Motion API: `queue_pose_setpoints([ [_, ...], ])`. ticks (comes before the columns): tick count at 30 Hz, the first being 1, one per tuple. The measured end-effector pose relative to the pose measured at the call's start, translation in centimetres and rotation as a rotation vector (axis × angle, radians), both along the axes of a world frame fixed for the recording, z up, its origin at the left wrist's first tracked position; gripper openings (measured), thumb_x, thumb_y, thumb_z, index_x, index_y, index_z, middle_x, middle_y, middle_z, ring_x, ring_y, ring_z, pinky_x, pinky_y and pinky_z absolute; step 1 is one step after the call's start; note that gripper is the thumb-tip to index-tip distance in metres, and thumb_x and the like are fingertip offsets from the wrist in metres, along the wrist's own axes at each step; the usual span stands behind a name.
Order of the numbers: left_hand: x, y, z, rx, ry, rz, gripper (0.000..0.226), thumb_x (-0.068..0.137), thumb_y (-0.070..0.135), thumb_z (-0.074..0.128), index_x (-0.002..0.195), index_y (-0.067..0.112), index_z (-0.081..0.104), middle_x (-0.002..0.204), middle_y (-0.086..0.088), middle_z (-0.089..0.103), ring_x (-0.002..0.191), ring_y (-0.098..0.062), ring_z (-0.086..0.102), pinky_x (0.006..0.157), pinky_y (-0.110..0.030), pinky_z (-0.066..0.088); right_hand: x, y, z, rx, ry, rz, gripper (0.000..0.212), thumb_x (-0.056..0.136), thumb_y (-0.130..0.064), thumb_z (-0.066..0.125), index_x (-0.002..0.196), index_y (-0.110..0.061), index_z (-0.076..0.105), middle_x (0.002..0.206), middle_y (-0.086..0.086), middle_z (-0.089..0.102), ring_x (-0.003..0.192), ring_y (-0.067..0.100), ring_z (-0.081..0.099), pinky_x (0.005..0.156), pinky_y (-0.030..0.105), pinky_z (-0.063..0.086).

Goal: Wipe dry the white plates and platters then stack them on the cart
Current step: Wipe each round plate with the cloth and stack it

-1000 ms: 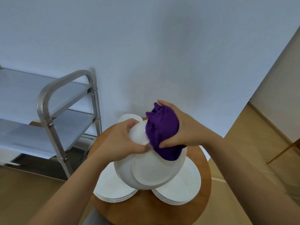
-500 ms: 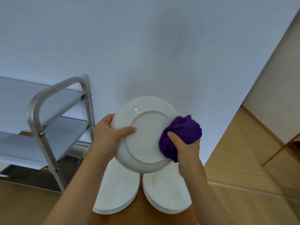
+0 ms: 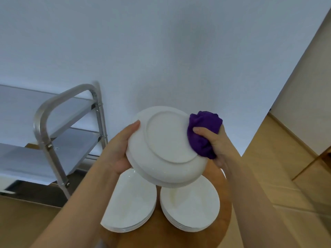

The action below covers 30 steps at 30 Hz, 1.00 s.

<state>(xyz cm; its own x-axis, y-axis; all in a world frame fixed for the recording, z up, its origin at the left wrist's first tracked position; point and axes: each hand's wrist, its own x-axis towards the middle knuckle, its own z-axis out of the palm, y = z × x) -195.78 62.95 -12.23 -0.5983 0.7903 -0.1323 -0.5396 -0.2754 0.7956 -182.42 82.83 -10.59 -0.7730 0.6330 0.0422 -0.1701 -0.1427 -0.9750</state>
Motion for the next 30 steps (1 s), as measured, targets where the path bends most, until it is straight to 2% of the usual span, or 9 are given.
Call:
queue_pose_setpoints([
  [5, 0.8, 0.5, -0.1, 0.115, -0.043, 0.066, 0.041, 0.073, 0.037, 0.058, 0.106, 0.015, 0.065, 0.093, -0.009, 0.073, 0.082, -0.026, 0.071, 0.063, -0.037, 0.058, -0.2, -1.6, -1.2, -0.094, 0.064, -0.147, 0.074, 0.069, -0.013, 0.079, 0.131, -0.029, 0.043, 0.115, 0.005, 0.062, 0.086, 0.018, 0.069, 0.059, 0.033, 0.057],
  [7, 1.7, 0.9, -0.1, 0.104, -0.045, 0.147, 0.043, 0.071, 0.036, 0.06, 0.109, 0.015, 0.064, 0.097, -0.009, 0.073, 0.086, -0.026, 0.07, 0.063, -0.036, 0.057, -0.1, -2.8, -2.7, -0.119, -0.022, -0.25, 0.084, 0.068, -0.021, 0.081, 0.137, -0.03, 0.034, 0.122, 0.004, 0.057, 0.1, 0.023, 0.063, 0.076, 0.045, 0.057],
  [11, 4.4, 2.7, -0.8, -0.056, 0.002, 0.426, 0.039, 0.08, 0.038, 0.065, 0.114, 0.021, 0.057, 0.103, -0.008, 0.067, 0.093, -0.028, 0.064, 0.07, -0.038, 0.053, -0.3, -6.5, -6.1, -0.138, -0.058, -0.396, 0.089, 0.072, -0.033, 0.077, 0.141, -0.029, 0.021, 0.118, -0.003, 0.054, 0.101, 0.013, 0.057, 0.078, 0.031, 0.053],
  [14, 6.5, 3.5, -1.5, -0.276, 0.203, 0.523, 0.019, 0.083, 0.04, 0.063, 0.092, 0.029, 0.051, 0.082, 0.005, 0.059, 0.073, -0.015, 0.058, 0.046, -0.022, 0.046, 0.0, -8.8, -7.8, -0.225, -0.114, -0.334, 0.09, 0.065, -0.045, 0.076, 0.138, -0.031, 0.026, 0.119, 0.002, 0.056, 0.105, 0.021, 0.058, 0.079, 0.035, 0.054],
  [17, 7.3, 2.5, -1.8, -0.251, 0.304, 0.475, 0.017, 0.083, 0.033, 0.065, 0.078, 0.035, 0.048, 0.067, 0.014, 0.061, 0.066, -0.012, 0.058, 0.037, -0.011, 0.042, 0.8, -7.8, -6.4, -0.35, -0.067, -0.261, 0.088, 0.054, -0.06, 0.07, 0.132, -0.03, 0.043, 0.116, 0.001, 0.062, 0.1, 0.021, 0.061, 0.068, 0.032, 0.051],
  [21, 7.7, 1.6, -1.8, -0.215, 0.418, 0.338, 0.018, 0.084, 0.029, 0.064, 0.081, 0.038, 0.049, 0.063, 0.022, 0.066, 0.064, 0.002, 0.064, 0.046, -0.013, 0.048, -0.1, -5.3, -4.0, -0.094, -0.119, -0.306, 0.05, 0.084, -0.05, 0.06, 0.129, -0.034, 0.044, 0.119, -0.002, 0.057, 0.101, 0.017, 0.057, 0.077, 0.035, 0.052],
  [23, 7.7, 1.7, -1.4, -0.224, 0.465, 0.328, 0.019, 0.085, 0.028, 0.063, 0.08, 0.037, 0.047, 0.06, 0.026, 0.064, 0.061, 0.008, 0.062, 0.044, -0.009, 0.046, -1.3, -5.8, -3.3, 0.106, -0.09, -0.267, 0.049, 0.086, -0.044, 0.061, 0.13, -0.041, 0.039, 0.126, -0.004, 0.053, 0.107, 0.015, 0.055, 0.087, 0.033, 0.05],
  [26, 7.1, 1.6, -1.0, -0.282, 0.439, 0.394, 0.016, 0.084, 0.033, 0.063, 0.079, 0.035, 0.048, 0.068, 0.014, 0.061, 0.064, -0.008, 0.061, 0.045, -0.014, 0.046, -2.2, -7.4, -2.9, 0.323, 0.019, -0.164, 0.053, 0.077, -0.046, 0.057, 0.125, -0.048, 0.036, 0.126, -0.01, 0.051, 0.108, 0.007, 0.054, 0.083, 0.02, 0.048],
  [30, 6.3, 0.9, -0.7, -0.308, 0.391, 0.476, 0.013, 0.084, 0.036, 0.061, 0.085, 0.028, 0.051, 0.074, 0.004, 0.063, 0.067, -0.014, 0.063, 0.042, -0.015, 0.046, -2.0, -8.7, -3.9, 0.392, 0.128, 0.011, 0.054, 0.073, -0.044, 0.061, 0.122, -0.047, 0.04, 0.123, -0.012, 0.054, 0.107, 0.011, 0.058, 0.081, 0.022, 0.053],
])
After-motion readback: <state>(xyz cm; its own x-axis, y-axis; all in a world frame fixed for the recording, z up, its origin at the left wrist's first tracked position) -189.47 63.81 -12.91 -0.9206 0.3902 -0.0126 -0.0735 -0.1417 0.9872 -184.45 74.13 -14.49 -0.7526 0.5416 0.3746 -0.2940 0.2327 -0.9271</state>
